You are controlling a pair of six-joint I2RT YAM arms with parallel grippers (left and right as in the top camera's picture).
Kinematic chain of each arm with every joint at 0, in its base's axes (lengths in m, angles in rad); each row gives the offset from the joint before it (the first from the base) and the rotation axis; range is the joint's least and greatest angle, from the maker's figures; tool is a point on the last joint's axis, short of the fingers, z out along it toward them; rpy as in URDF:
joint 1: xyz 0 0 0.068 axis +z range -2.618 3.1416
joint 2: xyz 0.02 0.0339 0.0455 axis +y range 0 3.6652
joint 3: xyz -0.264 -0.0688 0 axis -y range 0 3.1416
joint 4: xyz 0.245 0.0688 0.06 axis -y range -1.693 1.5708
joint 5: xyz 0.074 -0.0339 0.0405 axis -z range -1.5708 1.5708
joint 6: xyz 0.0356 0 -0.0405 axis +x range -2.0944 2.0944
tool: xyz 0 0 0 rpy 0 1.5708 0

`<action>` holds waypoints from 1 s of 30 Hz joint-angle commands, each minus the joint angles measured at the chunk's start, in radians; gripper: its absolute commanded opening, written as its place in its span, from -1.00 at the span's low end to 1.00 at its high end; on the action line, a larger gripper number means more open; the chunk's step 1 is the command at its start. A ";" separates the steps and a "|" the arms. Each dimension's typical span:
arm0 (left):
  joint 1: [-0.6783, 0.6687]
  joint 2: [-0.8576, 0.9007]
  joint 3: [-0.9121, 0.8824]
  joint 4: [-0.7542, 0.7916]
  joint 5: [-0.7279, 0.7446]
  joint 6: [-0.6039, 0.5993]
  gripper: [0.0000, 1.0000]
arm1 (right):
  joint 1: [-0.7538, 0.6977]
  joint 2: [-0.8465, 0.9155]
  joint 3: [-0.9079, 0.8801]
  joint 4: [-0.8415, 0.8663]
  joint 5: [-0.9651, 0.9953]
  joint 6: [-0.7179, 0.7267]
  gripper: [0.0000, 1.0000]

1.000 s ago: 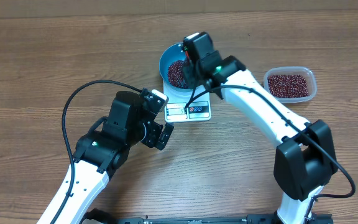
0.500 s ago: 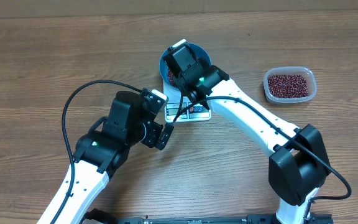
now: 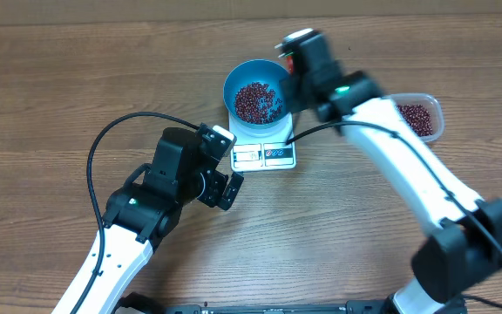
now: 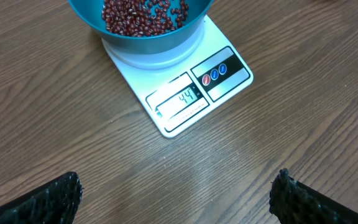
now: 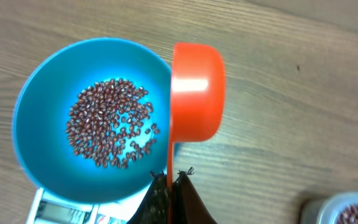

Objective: Scoop item into bowl and weigh 150g on scale
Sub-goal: 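Move the empty scoop back into the bean tub with the right gripper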

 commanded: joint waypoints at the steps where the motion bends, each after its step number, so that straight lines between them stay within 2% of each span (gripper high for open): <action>1: 0.004 0.005 -0.005 0.000 -0.007 -0.006 0.99 | -0.108 -0.109 0.031 -0.037 -0.195 0.031 -0.93; 5: 0.004 0.005 -0.005 0.000 -0.007 -0.006 0.99 | -0.269 -0.176 0.031 -0.126 -0.270 0.024 -0.93; 10: 0.004 0.005 -0.005 0.000 -0.007 -0.006 0.99 | -0.455 -0.193 0.027 -0.245 -0.269 -0.062 -0.93; 15: 0.004 0.005 -0.005 0.000 -0.007 -0.006 0.99 | -0.599 -0.184 -0.034 -0.255 -0.264 -0.073 -0.93; 21: 0.004 0.005 -0.005 0.000 -0.007 -0.006 0.99 | -0.641 -0.184 -0.154 -0.218 -0.255 -0.124 -0.93; 30: 0.004 0.005 -0.005 0.000 -0.007 -0.006 0.99 | -0.640 -0.181 -0.349 -0.071 -0.227 -0.094 -0.93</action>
